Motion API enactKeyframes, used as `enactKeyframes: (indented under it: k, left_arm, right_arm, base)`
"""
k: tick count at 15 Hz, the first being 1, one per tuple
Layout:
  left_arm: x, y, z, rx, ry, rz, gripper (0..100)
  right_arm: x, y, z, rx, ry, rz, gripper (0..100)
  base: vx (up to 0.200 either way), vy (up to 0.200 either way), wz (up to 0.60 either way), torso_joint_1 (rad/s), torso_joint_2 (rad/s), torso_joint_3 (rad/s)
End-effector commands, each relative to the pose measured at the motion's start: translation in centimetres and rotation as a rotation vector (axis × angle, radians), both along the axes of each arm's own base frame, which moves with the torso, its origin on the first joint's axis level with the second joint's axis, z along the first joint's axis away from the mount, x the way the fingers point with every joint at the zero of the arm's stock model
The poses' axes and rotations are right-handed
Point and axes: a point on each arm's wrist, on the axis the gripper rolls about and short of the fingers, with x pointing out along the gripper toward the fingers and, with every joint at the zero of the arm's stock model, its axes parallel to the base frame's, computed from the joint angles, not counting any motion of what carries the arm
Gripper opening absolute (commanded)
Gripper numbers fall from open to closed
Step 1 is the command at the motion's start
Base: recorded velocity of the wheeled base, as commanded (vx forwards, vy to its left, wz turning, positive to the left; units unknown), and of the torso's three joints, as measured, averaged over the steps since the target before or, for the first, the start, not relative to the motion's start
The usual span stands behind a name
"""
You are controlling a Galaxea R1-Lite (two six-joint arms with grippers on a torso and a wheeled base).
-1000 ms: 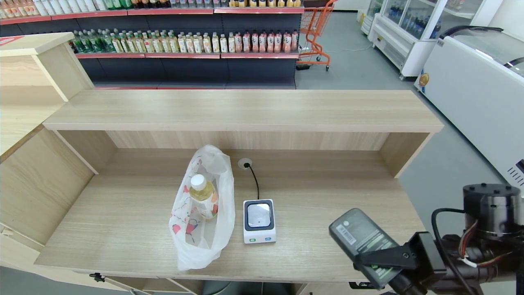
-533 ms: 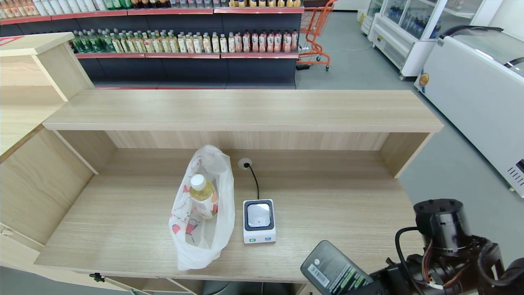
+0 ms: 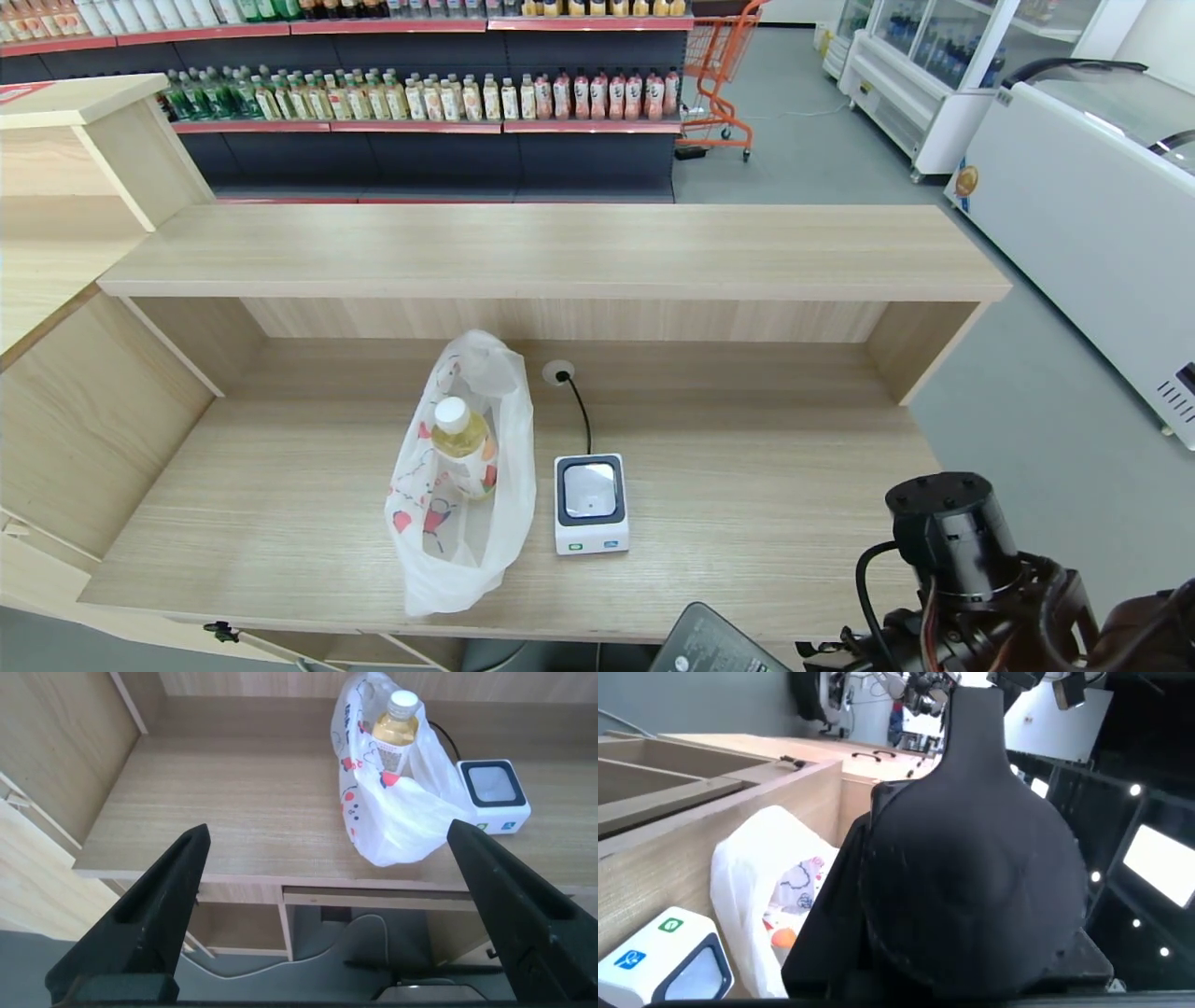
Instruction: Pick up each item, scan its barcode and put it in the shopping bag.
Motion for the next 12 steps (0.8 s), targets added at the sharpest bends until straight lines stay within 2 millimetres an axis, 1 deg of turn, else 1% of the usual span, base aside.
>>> enactKeyframes:
  k: [1,12]
  left_arm:
    - [0.00,0.00,0.00,0.000,0.000,0.000,100]
    - [0.00,0.00,0.00,0.000,0.000,-0.001,100]
  right_arm:
    - [0.26,-0.01,-0.49,-0.012,0.020,-0.006,0]
    - [0.49,0.15,-0.90,-0.021,0.035,-0.007,0]
  base:
    - [0.000,0.000,0.00,0.000,0.00,0.000]
    - [0.000,0.000,0.00,0.000,0.00,0.000]
